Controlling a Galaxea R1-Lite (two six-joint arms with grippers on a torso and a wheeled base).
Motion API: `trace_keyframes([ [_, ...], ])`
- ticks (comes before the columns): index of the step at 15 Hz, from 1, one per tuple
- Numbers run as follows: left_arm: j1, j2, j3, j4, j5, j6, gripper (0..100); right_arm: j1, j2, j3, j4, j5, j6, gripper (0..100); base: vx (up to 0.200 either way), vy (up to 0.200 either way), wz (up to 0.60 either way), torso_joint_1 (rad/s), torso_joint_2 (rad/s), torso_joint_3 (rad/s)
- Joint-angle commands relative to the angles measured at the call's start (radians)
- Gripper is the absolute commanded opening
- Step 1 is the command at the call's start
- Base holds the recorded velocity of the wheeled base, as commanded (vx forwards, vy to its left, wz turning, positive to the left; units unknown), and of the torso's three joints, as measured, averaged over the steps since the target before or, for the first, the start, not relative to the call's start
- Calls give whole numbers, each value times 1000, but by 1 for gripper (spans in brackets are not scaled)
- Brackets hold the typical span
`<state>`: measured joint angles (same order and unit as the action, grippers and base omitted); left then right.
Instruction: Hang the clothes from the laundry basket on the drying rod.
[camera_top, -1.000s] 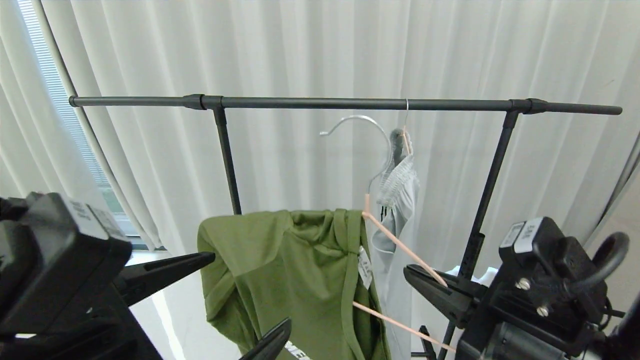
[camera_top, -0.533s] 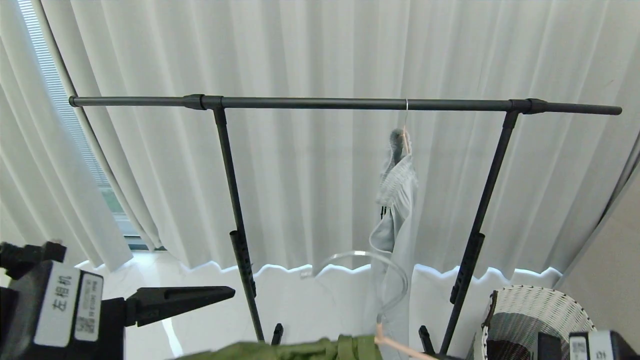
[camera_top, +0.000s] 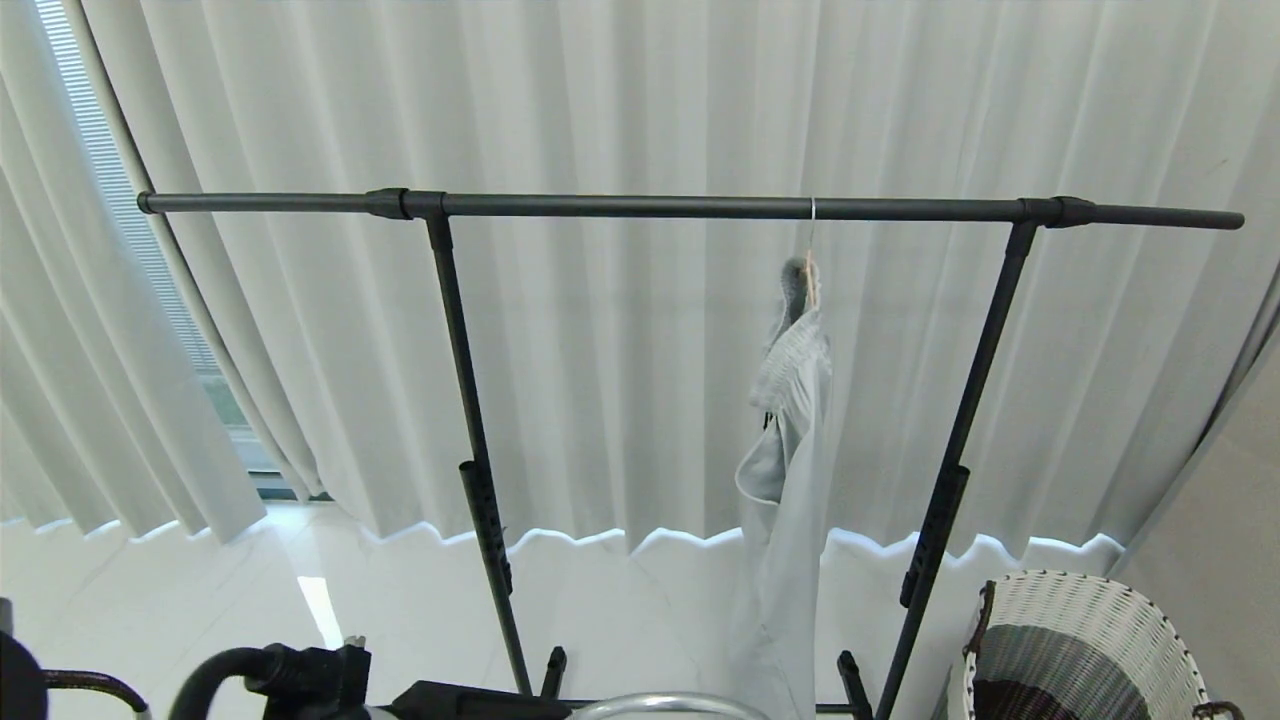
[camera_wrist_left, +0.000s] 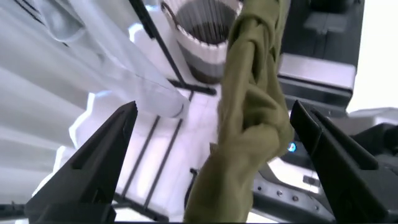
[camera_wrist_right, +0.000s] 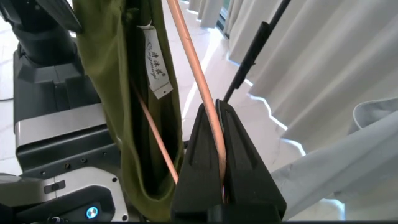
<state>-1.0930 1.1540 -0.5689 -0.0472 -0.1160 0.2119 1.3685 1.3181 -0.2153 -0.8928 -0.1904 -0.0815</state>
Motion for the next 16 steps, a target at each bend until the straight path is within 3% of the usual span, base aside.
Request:
trace_keyframes([
  [1,-2,35,7,0,1,0,100,4,4,-1,0,0,-1,0,0,0,0,0,0,0],
  [5,2,32,15,0,6,0,100,11,6,-19,0,0,-3,0,0,0,0,0,0,0],
  [6,2,30,17,0,6,0,0,11,6,-24,0,-1,-3,0,0,0,0,0,0,0],
  [15,16,23,26,0,35,0,0,11,3,-36,0,-3,-7,0,0,0,0,0,0,0],
  [16,35,23,31,-6,55,0,0,11,1,-35,0,-3,-15,100,0,0,0,0,0,0],
])
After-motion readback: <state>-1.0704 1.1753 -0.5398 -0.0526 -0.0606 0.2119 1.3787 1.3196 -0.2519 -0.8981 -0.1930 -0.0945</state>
